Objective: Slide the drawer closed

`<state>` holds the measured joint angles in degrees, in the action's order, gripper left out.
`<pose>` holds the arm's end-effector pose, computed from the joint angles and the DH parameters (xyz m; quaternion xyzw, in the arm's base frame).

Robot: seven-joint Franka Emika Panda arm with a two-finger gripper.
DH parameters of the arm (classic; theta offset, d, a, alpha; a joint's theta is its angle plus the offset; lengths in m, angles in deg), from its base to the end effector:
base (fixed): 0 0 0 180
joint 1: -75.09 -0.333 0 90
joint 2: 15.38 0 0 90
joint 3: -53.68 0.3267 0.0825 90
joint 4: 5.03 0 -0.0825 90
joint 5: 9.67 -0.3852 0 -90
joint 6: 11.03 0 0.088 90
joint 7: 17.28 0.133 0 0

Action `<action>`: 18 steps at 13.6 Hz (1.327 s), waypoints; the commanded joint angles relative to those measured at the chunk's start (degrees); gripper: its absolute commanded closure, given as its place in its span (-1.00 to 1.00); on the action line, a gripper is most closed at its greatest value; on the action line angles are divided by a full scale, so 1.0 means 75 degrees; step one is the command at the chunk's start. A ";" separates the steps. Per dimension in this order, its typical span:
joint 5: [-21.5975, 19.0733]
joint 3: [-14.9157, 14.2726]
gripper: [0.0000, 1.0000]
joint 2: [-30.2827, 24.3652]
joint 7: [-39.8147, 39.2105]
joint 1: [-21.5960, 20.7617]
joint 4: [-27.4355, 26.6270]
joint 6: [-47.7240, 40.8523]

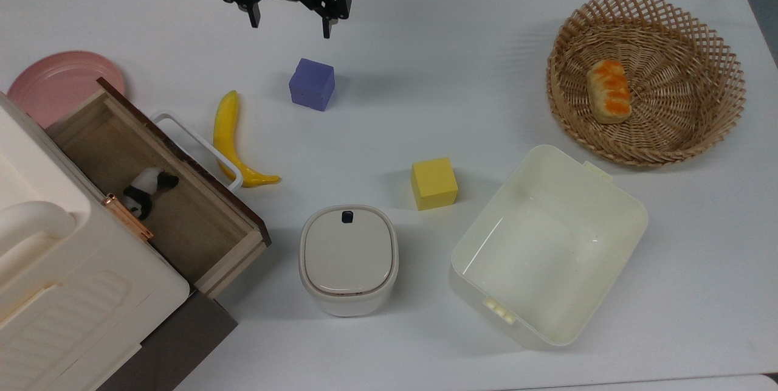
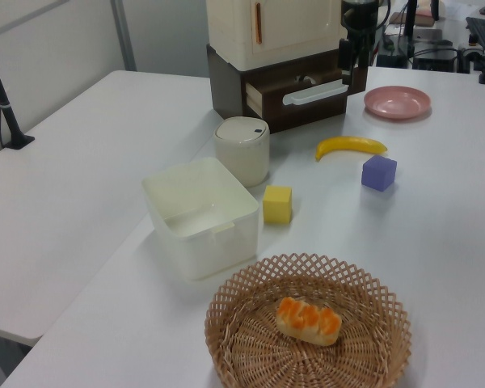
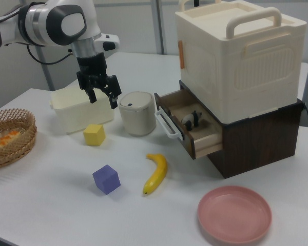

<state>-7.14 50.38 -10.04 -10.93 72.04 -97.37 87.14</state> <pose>0.5944 -0.0065 0.5489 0.9982 -0.0544 0.0056 0.0243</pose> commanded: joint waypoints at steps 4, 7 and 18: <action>-0.0196 0.0030 -0.85 -0.0091 0.0930 0.0008 -0.0157 -0.0035; -0.0232 0.0065 -0.70 -0.0008 0.1659 -0.0028 -0.0157 0.0001; -0.0186 -0.0052 0.27 0.1619 0.4192 0.0370 -0.0029 0.2507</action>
<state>-9.69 50.35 -0.46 19.40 73.63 -97.73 101.39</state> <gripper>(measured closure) 0.612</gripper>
